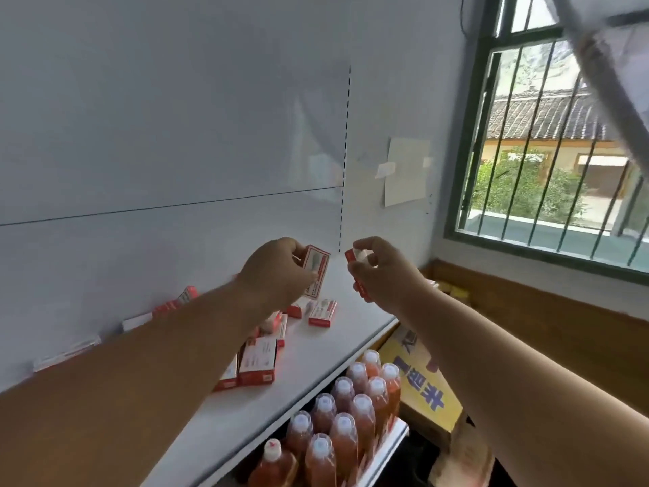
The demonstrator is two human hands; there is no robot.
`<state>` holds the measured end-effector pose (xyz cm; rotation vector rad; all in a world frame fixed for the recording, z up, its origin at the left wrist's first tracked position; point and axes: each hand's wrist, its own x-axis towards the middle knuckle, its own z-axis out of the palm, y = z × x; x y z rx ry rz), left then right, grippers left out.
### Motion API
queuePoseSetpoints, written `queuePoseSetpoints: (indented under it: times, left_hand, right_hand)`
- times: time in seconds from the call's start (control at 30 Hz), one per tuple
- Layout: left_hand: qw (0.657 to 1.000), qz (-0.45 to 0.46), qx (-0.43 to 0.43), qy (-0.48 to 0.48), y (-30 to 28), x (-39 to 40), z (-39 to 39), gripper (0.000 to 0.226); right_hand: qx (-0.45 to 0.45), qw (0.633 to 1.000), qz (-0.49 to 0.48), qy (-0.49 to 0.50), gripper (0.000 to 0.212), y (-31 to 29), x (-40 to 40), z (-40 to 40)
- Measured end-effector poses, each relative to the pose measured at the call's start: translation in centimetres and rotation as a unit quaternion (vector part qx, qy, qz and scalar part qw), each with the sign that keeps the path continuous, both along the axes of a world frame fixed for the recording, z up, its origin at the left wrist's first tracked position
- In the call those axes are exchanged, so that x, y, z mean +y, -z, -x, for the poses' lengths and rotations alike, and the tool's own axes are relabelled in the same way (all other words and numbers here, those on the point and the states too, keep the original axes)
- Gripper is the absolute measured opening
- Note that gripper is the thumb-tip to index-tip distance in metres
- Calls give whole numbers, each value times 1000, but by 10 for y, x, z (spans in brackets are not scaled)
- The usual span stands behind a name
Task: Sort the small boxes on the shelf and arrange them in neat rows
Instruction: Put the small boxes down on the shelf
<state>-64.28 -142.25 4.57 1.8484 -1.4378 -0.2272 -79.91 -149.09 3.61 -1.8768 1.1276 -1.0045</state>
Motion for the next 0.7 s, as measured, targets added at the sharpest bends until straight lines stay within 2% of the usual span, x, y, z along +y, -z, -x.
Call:
queuePoseSetpoints:
  times: [0.1, 0.23, 0.33, 0.47, 0.53, 0.7]
  left_hand:
    - [996, -36, -54, -62, 6, -28, -9, 30]
    - [983, -66, -80, -151, 16, -58, -8, 40]
    - [965, -124, -120, -199, 29, -72, -4, 38]
    - [934, -184, -160, -262, 39, -86, 6, 32]
    - [924, -180, -177, -288, 43, -88, 13, 30]
    - [910, -141, -188, -341, 48, -78, 22, 19]
  right_hand:
    - [39, 998, 15, -49, 32, 18, -57, -24]
    - [126, 981, 70, -132, 36, 29, -115, -50]
    - [225, 949, 119, -188, 34, 33, -147, -60]
    - [344, 887, 166, -259, 32, 34, -171, -70]
    - [355, 874, 176, -281, 31, 37, -175, -73]
    - [314, 862, 220, -331, 30, 34, -171, -81]
